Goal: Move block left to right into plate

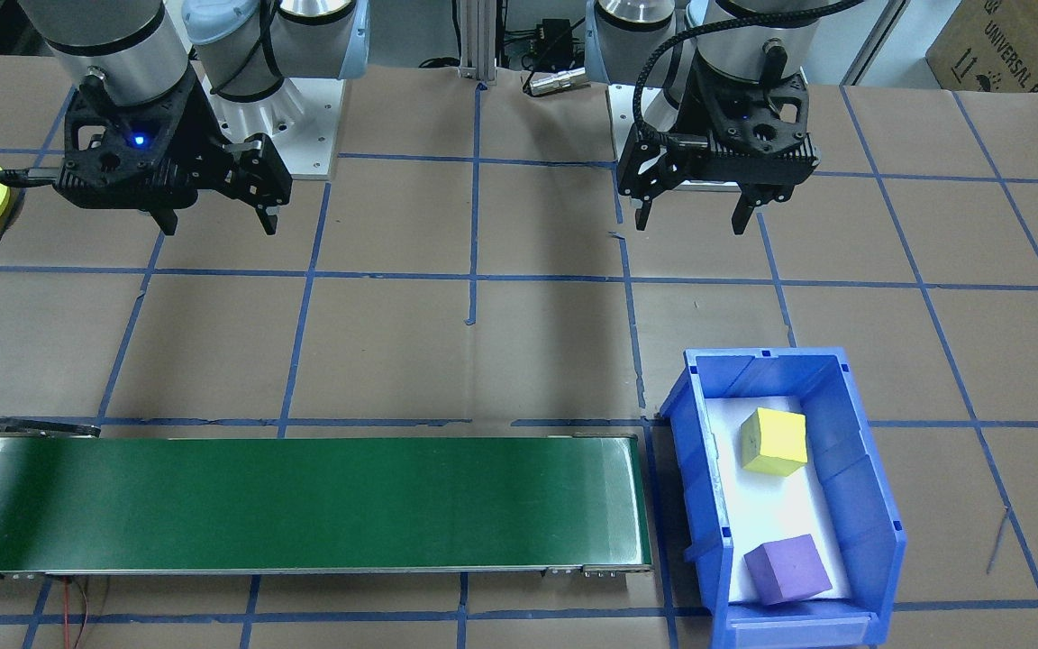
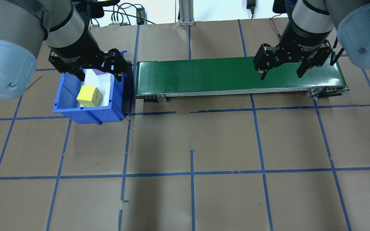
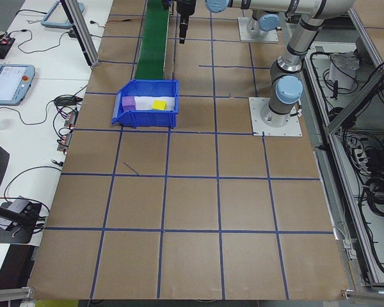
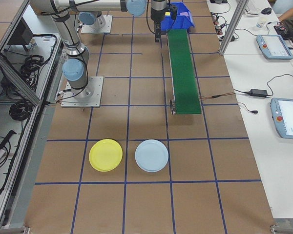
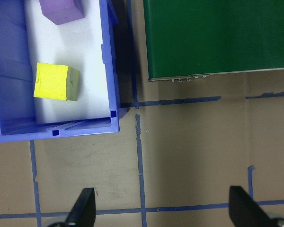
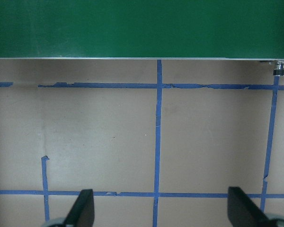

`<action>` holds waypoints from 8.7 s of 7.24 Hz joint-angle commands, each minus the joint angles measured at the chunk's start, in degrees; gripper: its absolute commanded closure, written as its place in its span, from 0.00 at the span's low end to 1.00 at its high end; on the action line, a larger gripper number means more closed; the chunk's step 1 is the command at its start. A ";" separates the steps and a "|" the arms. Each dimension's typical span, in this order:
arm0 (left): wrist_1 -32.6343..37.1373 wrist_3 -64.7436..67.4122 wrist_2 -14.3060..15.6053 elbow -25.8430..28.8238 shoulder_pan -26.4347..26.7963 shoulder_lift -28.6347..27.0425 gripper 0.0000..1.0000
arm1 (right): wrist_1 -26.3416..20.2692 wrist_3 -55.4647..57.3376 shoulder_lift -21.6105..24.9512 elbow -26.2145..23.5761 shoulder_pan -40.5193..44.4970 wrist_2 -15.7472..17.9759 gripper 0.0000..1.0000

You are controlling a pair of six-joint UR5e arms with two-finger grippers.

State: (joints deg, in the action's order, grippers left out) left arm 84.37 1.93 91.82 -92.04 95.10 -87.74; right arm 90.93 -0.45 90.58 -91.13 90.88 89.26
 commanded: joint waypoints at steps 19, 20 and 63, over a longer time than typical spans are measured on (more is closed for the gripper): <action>-19.51 -6.94 -3.05 22.44 -14.15 -44.00 0.00 | 2.84 0.10 -0.67 -0.01 -0.26 -0.14 0.00; -19.42 -6.85 -2.97 21.91 -14.24 -45.22 0.00 | 3.02 0.01 -0.67 -0.01 -0.18 -0.05 0.00; -17.84 -55.28 2.57 0.11 -16.00 -31.70 0.06 | 3.46 -5.70 -4.07 3.05 -2.96 -0.84 0.00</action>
State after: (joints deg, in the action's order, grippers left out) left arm 66.54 -53.90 94.41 -91.81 79.10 -119.09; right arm 93.99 -4.53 88.71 -89.51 89.84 88.95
